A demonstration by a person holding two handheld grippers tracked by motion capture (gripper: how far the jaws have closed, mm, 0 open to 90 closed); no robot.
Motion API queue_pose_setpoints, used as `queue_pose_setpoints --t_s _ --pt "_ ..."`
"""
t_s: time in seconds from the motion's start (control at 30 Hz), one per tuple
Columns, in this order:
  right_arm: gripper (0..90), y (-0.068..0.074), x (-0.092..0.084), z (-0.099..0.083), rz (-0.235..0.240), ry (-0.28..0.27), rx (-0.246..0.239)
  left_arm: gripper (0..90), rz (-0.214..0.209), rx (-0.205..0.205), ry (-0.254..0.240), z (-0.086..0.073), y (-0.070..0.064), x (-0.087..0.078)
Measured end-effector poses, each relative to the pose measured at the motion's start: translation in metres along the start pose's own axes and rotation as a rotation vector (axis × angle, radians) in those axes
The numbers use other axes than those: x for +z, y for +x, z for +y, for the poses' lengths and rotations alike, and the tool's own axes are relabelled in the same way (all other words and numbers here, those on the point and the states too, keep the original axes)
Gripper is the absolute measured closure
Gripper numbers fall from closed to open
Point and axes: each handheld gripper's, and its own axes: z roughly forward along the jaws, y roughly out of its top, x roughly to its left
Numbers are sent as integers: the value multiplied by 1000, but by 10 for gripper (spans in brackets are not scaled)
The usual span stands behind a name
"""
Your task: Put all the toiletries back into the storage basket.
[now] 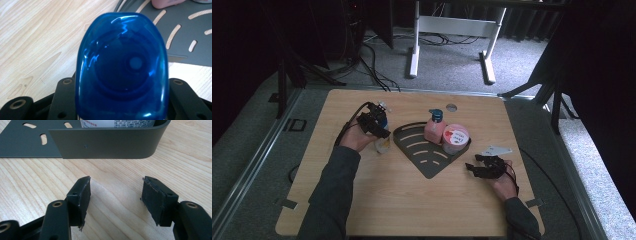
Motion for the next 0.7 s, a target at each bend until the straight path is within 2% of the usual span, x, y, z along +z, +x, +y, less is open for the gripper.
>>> queue_pose_setpoints --t_s 0.3,0.7 --pt "399 0 0 0 0 0 -2 508 -14 1 54 0 1 9" --pt "400 0 0 0 0 0 -2 522 -33 -3 79 0 3 14"
